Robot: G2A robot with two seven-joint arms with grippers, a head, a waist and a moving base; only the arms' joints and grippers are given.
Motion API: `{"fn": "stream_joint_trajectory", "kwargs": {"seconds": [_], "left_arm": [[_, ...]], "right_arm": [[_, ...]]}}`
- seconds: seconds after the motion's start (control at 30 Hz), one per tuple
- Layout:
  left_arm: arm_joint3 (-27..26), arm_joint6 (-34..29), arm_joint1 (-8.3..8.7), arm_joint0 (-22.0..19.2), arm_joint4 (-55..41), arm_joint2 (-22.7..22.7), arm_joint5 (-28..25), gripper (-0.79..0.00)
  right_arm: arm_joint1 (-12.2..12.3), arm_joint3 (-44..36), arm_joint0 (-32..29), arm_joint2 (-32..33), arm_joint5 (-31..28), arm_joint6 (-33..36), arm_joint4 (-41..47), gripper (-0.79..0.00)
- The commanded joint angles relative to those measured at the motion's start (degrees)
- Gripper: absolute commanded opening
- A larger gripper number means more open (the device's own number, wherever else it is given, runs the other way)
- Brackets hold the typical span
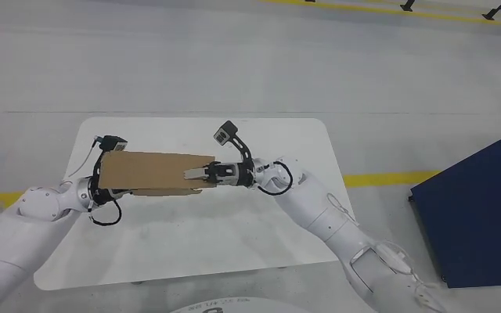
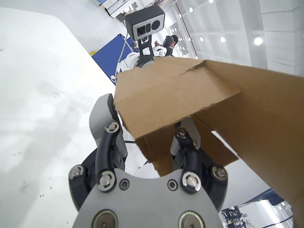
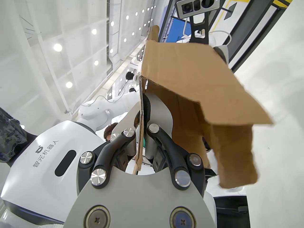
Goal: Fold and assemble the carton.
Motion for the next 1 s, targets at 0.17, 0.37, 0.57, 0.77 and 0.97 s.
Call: {"fn": "stream_joint_trajectory", "kwargs": {"seconds": [0.17,0.37,0.57,0.77,0.97], "left_arm": [[-2.87,-0.58,0.64,-0.36,0.71,1.98,0.58,-0.065],[-3.09,-0.03,1.06,-0.53,0.25,3.81,0.03,-0.416],[-1.93,0.73,1.46,-1.27,-0.28,4.70,-0.73,-0.785],[-1.95,1.65,1.83,-1.69,-0.89,5.46,-1.65,-0.785],[-1.50,2.17,1.98,-2.19,-2.72,6.16,-2.17,-0.785]], "right_arm": [[0.09,-1.01,-0.25,1.13,1.76,1.97,-0.64,-0.785],[-0.24,-1.42,0.05,0.69,3.53,2.31,-1.77,-0.785],[-0.40,-1.94,-0.18,1.19,3.30,2.22,-2.46,-0.785],[-0.53,-2.12,-0.68,1.67,2.95,2.39,-2.63,-0.409],[-0.77,-1.87,-0.66,1.76,3.37,2.73,-2.76,-0.431]]}}
